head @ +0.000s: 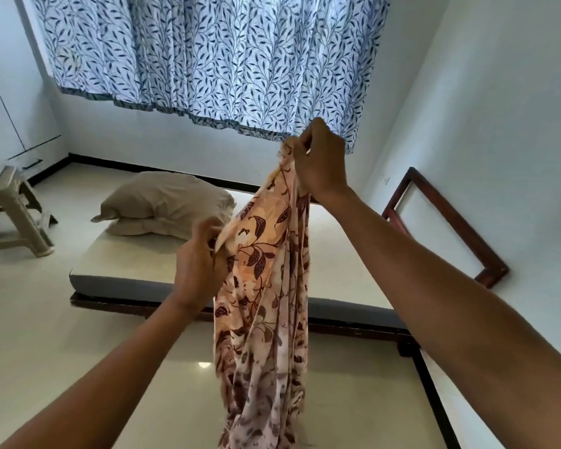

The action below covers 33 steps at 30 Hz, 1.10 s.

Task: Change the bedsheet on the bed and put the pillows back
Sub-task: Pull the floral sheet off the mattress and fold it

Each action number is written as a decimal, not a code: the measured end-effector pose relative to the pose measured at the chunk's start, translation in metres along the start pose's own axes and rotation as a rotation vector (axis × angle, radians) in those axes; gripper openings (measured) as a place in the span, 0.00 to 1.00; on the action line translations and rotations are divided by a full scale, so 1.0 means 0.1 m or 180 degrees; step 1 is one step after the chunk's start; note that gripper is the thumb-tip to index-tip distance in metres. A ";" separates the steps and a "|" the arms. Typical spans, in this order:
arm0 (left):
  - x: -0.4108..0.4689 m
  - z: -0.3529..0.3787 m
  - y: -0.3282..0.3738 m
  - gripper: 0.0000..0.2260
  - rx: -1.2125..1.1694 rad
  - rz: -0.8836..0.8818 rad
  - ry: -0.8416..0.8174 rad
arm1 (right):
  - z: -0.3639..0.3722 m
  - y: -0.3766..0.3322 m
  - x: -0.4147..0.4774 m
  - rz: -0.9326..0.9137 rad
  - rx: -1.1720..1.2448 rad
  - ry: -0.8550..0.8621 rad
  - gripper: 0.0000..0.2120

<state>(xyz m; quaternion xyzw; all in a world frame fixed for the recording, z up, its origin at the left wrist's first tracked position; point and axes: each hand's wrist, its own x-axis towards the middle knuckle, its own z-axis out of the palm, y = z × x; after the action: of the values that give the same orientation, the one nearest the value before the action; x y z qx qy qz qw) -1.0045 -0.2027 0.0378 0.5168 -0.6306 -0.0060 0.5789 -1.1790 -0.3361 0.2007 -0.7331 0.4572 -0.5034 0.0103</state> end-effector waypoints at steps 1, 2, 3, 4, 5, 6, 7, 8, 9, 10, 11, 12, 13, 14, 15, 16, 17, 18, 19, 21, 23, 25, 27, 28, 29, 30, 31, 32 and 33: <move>-0.08 0.00 0.00 0.17 0.0115 0.0423 -0.0175 | -0.02 -0.01 0.03 0.0064 0.0026 0.0022 0.05; -0.17 0.02 0.02 0.12 0.0248 0.0764 -0.0360 | -0.03 -0.02 0.06 0.0076 0.0026 0.0012 0.05; -0.27 0.06 0.02 0.07 0.0355 0.0942 -0.0527 | -0.03 -0.05 0.08 0.0056 0.0017 -0.0009 0.05; -0.37 0.13 0.05 0.03 0.0369 0.0901 -0.0628 | -0.02 -0.08 0.09 0.0022 0.0028 -0.0023 0.05; -0.44 0.22 0.07 0.03 0.0282 0.0687 -0.0683 | -0.01 -0.11 0.09 -0.0011 0.0054 -0.0021 0.06; -0.51 0.32 0.08 0.04 0.0173 0.0401 -0.0746 | 0.00 -0.14 0.08 -0.0044 0.0078 -0.0014 0.06; -0.57 0.42 0.10 0.06 0.0095 0.0097 -0.0826 | 0.01 -0.16 0.08 -0.0061 0.0092 -0.0002 0.06; -0.61 0.51 0.11 0.08 0.0076 -0.0184 -0.0908 | 0.02 -0.17 0.07 -0.0056 0.0102 0.0017 0.06; -0.65 0.60 0.13 0.09 0.0045 -0.0453 -0.0907 | 0.01 -0.17 0.07 -0.0043 0.0115 0.0034 0.06; -0.67 0.66 0.13 0.09 -0.0015 -0.0723 -0.0817 | 0.00 -0.16 0.07 -0.0029 0.0127 0.0051 0.06; -0.67 0.70 0.14 0.09 -0.0099 -0.0999 -0.0681 | -0.01 -0.15 0.07 -0.0020 0.0122 0.0070 0.06; -0.64 0.71 0.17 0.08 -0.0177 -0.1276 -0.0501 | -0.02 -0.14 0.07 -0.0021 0.0108 0.0085 0.06; -0.61 0.70 0.19 0.07 -0.0235 -0.1542 -0.0288 | -0.04 -0.13 0.07 -0.0023 0.0097 0.0095 0.06; -0.56 0.69 0.21 0.07 -0.0255 -0.1774 -0.0099 | -0.05 -0.11 0.07 -0.0025 0.0091 0.0099 0.06; -0.51 0.68 0.23 0.09 -0.0245 -0.1927 0.0015 | -0.07 -0.10 0.07 -0.0023 0.0089 0.0098 0.06; -0.48 0.66 0.24 0.14 -0.0219 -0.1957 0.0053 | -0.07 -0.08 0.06 -0.0017 0.0089 0.0089 0.05; -0.47 0.66 0.28 0.19 -0.0215 -0.1903 0.0043 | -0.08 -0.07 0.06 -0.0011 0.0085 0.0080 0.05; -0.48 0.68 0.33 0.23 -0.0231 -0.1821 0.0001 | -0.09 -0.06 0.06 -0.0005 0.0082 0.0083 0.05; -0.50 0.70 0.39 0.26 -0.0252 -0.1758 -0.0032 | -0.10 -0.04 0.06 0.0002 0.0089 0.0095 0.05; -0.56 0.78 0.46 0.29 -0.0300 -0.1766 -0.0027 | -0.10 -0.02 0.06 0.0008 0.0105 0.0102 0.05; -0.58 0.85 0.46 0.32 -0.0376 -0.1906 0.0041 | -0.12 -0.02 0.04 -0.0018 0.0141 0.0073 0.05; -0.56 0.90 0.45 0.34 -0.0462 -0.1890 0.0057 | -0.14 -0.01 0.01 -0.0035 0.0228 0.0061 0.07; -0.52 0.94 0.49 0.34 -0.0643 -0.1723 0.0045 | -0.17 0.00 0.00 -0.0040 0.0287 0.0099 0.09; -0.51 0.97 0.50 0.33 -0.0687 -0.1634 0.0028 | -0.19 0.01 0.00 -0.0036 0.0300 0.0126 0.10; -0.50 0.99 0.51 0.32 -0.0710 -0.1565 0.0016 | -0.20 0.02 0.01 -0.0020 0.0309 0.0145 0.10; -0.49 1.02 0.50 0.30 -0.0688 -0.1512 0.0016 | -0.22 0.03 0.01 -0.0004 0.0306 0.0153 0.10; -0.49 1.04 0.46 0.28 -0.0620 -0.1483 0.0019 | -0.24 0.06 0.01 0.0007 0.0287 0.0156 0.11; -0.50 1.05 0.40 0.28 -0.0504 -0.1490 0.0002 | -0.27 0.09 0.02 0.0013 0.0262 0.0152 0.11; -0.50 1.03 0.31 0.28 -0.0360 -0.1505 -0.0027 | -0.29 0.15 0.02 0.0030 0.0236 0.0141 0.11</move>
<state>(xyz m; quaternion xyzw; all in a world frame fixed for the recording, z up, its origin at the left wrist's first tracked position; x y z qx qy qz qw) -1.1110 -0.2160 -0.0136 0.6168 -0.4931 -0.1788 0.5868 -1.2109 -0.3332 0.2094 -0.7188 0.4419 -0.5360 0.0296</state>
